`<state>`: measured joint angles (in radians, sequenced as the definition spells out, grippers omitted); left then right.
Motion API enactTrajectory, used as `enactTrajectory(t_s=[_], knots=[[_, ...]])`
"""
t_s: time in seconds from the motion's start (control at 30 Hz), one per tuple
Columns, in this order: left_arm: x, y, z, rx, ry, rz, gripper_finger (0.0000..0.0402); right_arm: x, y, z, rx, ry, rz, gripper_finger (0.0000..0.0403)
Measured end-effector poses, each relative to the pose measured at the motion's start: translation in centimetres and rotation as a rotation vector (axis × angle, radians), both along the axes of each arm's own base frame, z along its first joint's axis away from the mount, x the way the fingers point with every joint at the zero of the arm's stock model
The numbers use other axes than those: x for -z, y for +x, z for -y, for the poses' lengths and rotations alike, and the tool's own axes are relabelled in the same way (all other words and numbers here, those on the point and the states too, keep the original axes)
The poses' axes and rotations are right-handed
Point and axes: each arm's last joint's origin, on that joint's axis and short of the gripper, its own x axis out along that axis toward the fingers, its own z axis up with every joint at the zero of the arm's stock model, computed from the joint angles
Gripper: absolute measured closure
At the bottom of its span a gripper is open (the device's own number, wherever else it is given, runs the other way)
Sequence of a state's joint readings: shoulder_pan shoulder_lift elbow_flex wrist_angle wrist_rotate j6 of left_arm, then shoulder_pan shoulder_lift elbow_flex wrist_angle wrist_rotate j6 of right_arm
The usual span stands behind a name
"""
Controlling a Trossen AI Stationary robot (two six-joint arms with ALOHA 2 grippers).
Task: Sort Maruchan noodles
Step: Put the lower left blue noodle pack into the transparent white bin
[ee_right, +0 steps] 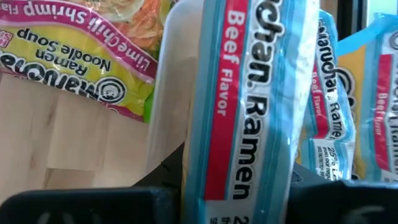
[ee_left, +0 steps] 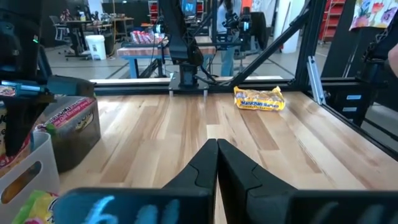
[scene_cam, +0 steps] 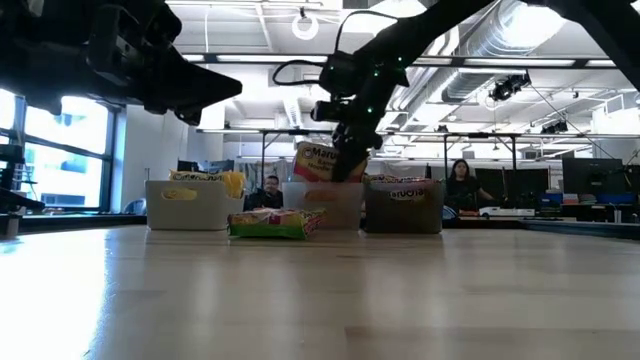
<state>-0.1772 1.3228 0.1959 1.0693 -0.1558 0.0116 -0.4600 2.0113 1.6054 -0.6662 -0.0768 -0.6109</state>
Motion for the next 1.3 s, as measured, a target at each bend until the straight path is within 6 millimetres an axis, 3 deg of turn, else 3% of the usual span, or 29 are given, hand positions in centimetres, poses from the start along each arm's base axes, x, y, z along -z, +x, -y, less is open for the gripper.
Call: enactTrajectory(t_s=[0.27,0.47,0.6,0.73,0.97,1.17,1.3], knots=[[0.0,0.0,0.0,0.0,0.0,-0.002,0.0399,0.1,0.5,-0.6,0.029,-0.09,-0.026,0.0244],[0.1,0.0,0.0,0.0,0.001,-0.008,0.0399,-1.7,0.9,-1.1,0.023,-0.116,-0.027,0.0231],[0.1,0.0,0.0,0.0,-0.004,-0.012,0.0399,-3.4,1.2,-1.1,0.014,-0.109,-0.003,0.0253],[0.1,0.0,0.0,0.0,-0.005,-0.012,0.0399,-4.9,1.4,-1.2,-0.001,-0.082,0.037,0.0302],[0.1,0.0,0.0,0.0,-0.005,-0.011,0.0399,-4.0,1.6,-1.1,-0.022,-0.05,0.021,0.0397],[0.1,0.0,0.0,0.0,-0.005,-0.013,0.0399,-2.5,2.2,-0.7,-0.014,-0.056,-0.005,0.0376],[0.4,0.0,0.0,-0.003,-0.018,-0.044,0.0399,-2.6,2.2,-1.1,0.042,-0.165,-0.064,0.0363]])
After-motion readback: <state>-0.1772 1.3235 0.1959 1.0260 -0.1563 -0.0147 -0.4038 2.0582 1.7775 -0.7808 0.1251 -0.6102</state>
